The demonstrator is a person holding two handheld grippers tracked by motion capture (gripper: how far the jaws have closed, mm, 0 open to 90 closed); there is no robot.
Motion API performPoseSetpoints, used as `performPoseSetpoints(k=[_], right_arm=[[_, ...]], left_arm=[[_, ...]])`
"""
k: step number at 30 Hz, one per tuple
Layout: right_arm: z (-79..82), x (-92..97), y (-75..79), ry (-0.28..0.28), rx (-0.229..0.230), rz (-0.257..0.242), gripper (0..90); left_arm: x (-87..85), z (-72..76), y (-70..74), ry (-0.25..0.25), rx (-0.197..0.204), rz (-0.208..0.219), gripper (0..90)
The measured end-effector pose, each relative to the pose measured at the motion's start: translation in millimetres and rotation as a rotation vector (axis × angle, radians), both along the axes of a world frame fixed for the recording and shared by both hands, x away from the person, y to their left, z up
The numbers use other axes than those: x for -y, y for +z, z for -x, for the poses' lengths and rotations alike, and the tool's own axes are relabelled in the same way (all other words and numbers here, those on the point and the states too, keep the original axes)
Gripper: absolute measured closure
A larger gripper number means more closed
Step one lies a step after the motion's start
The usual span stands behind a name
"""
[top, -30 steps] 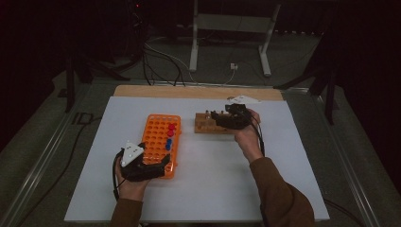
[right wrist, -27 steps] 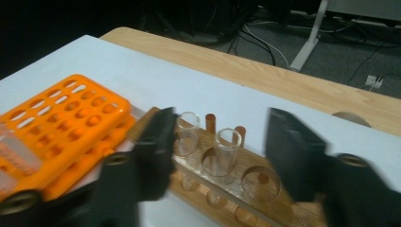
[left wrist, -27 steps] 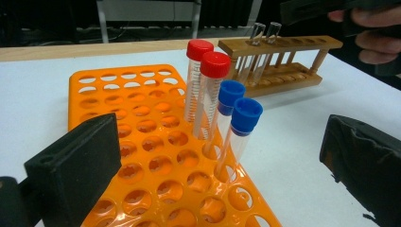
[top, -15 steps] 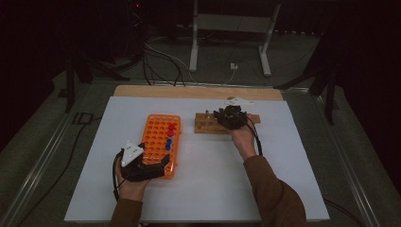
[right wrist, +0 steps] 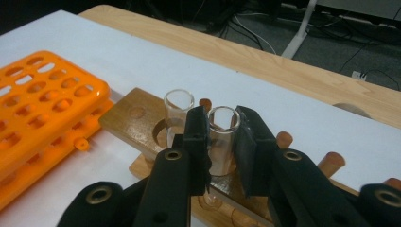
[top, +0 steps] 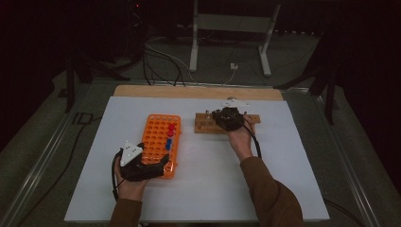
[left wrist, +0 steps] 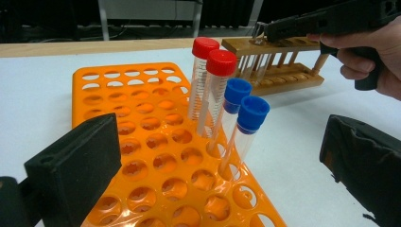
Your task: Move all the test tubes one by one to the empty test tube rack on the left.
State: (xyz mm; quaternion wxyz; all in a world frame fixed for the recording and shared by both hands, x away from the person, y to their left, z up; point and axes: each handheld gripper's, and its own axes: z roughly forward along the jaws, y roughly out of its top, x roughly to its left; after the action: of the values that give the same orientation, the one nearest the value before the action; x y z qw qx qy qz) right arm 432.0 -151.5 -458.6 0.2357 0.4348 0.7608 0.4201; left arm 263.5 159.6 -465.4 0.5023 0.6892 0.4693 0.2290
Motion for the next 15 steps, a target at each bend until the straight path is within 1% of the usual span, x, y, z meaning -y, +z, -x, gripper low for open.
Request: performPoseSetpoints(k=[5, 12, 15], right_arm=[[2.9, 3.4, 8.4, -0.011, 0.021, -0.022, 76.4], [10.3, 9.9, 25.7, -0.004, 0.064, -0.052, 76.5], [13.9, 12.8, 32.9, -0.013, 0.079, -0.071, 76.5]], left_arm=[[-0.4, -0.6, -0.1, -0.002, 0.000, 0.001, 0.5], [-0.6, -0.1, 1.4, -0.006, 0.002, -0.002, 0.5], [0.1, 0.8, 3.0, -0.011, 0.009, -0.009, 0.6]])
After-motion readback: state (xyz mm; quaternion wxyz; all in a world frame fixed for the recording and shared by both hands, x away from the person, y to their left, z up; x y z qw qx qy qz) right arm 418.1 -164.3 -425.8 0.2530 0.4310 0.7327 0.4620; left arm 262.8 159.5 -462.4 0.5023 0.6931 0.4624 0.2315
